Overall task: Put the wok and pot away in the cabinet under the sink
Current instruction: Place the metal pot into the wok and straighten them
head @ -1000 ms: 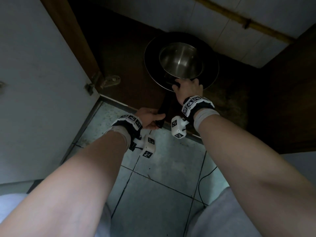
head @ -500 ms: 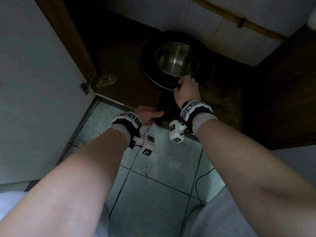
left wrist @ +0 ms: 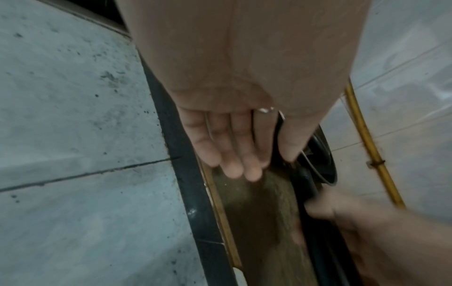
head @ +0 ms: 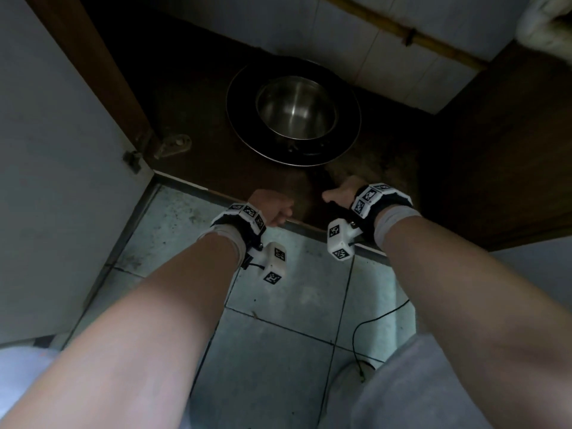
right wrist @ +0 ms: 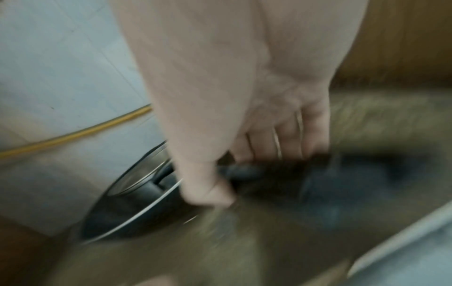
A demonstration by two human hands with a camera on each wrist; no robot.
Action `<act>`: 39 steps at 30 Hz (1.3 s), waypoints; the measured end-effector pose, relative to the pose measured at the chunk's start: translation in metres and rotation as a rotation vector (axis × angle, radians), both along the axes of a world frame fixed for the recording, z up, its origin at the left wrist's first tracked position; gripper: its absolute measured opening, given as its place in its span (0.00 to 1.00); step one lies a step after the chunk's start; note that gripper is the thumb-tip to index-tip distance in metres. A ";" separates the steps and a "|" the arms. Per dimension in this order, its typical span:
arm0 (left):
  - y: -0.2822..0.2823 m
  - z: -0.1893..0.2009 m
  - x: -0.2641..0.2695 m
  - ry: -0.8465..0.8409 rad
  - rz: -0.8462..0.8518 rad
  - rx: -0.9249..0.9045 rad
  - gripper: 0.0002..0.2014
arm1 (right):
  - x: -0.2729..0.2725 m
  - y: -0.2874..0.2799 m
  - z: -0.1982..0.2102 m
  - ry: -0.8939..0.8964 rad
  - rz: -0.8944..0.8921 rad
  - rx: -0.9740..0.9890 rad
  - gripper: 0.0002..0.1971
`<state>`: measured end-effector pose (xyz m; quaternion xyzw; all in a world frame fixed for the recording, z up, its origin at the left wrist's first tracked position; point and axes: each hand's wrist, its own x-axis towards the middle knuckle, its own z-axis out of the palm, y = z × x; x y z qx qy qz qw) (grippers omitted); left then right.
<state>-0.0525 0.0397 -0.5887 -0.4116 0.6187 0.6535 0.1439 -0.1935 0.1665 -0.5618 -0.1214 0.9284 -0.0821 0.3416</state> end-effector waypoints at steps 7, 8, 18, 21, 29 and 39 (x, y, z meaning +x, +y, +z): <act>-0.021 -0.011 -0.003 0.001 0.224 -0.085 0.08 | -0.022 0.046 0.004 0.506 -0.171 0.171 0.25; -0.024 -0.011 -0.002 0.009 0.262 -0.130 0.06 | -0.022 0.048 0.002 0.553 -0.197 0.132 0.27; -0.038 0.002 -0.004 0.048 0.379 -0.405 0.35 | -0.034 0.038 -0.018 0.277 -0.349 -0.075 0.28; -0.038 0.003 -0.006 0.059 0.329 -0.463 0.35 | -0.037 0.038 -0.017 0.290 -0.388 -0.145 0.37; -0.037 -0.003 -0.015 0.121 0.279 -0.489 0.31 | -0.045 0.021 -0.017 0.343 -0.276 -0.222 0.36; -0.046 -0.013 -0.023 0.114 0.221 -0.580 0.30 | -0.076 -0.025 0.005 0.342 0.169 0.123 0.32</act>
